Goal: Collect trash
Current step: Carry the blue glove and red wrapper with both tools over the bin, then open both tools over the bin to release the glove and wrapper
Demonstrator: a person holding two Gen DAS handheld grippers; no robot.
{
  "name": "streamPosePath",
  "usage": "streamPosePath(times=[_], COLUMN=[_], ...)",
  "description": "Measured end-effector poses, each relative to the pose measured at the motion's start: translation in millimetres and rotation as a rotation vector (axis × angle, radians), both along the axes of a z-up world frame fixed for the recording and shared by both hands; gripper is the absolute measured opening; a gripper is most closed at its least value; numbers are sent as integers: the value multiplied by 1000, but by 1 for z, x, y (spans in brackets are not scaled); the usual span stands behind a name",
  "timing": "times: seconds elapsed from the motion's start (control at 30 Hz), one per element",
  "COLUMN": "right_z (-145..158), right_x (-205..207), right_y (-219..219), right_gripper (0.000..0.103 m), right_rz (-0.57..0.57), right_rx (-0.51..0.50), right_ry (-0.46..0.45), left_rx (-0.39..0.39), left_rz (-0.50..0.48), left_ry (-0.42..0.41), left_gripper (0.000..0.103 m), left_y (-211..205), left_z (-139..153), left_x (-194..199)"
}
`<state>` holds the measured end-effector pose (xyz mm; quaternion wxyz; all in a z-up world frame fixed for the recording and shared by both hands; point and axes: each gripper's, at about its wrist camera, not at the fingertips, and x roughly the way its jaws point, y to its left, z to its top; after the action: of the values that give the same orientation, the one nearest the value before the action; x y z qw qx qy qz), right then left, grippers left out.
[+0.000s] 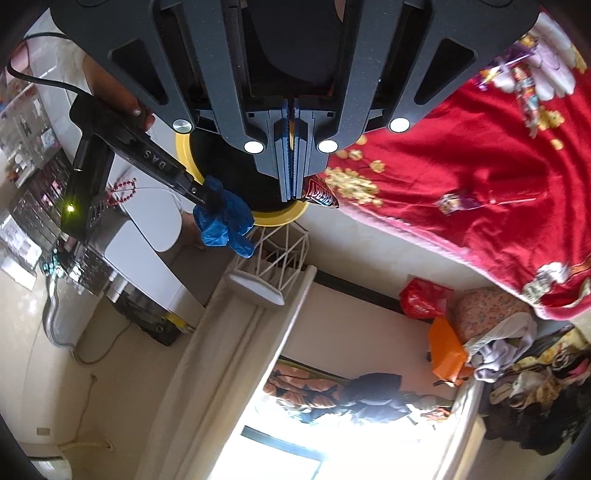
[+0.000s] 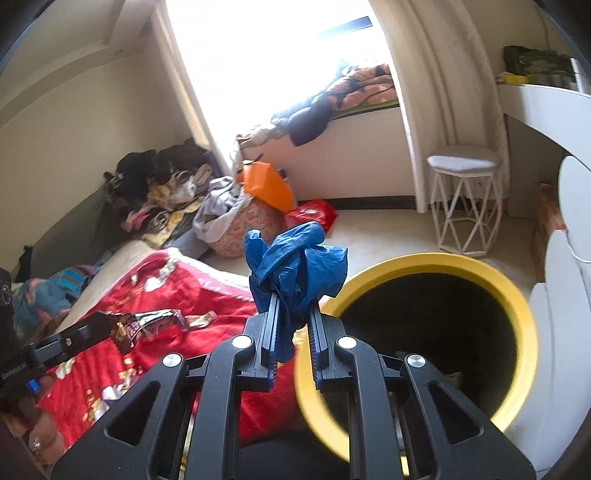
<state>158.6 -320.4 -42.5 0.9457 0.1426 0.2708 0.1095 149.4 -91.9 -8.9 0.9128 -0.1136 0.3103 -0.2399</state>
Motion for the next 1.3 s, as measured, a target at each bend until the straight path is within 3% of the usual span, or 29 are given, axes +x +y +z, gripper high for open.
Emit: streamPosePath(times=[0.47,0.83,1.3], right_z=[-20,-44,-60], right_x=[3,13,17], right_y=[-57,-90,-106], right_gripper=[13,13,16], right_rz=[-153,-234,-264], right_rx=[2,-24,-3], right_ry=[39,124,181], left_rx=[57,76,32], left_rz=[-96,-148,-198], left_ry=[5,21,125], left_gripper=[0,0,1], left_y=[-63,-99,-120], left_z=[-12,-34,-68], left_x=[16,32,66])
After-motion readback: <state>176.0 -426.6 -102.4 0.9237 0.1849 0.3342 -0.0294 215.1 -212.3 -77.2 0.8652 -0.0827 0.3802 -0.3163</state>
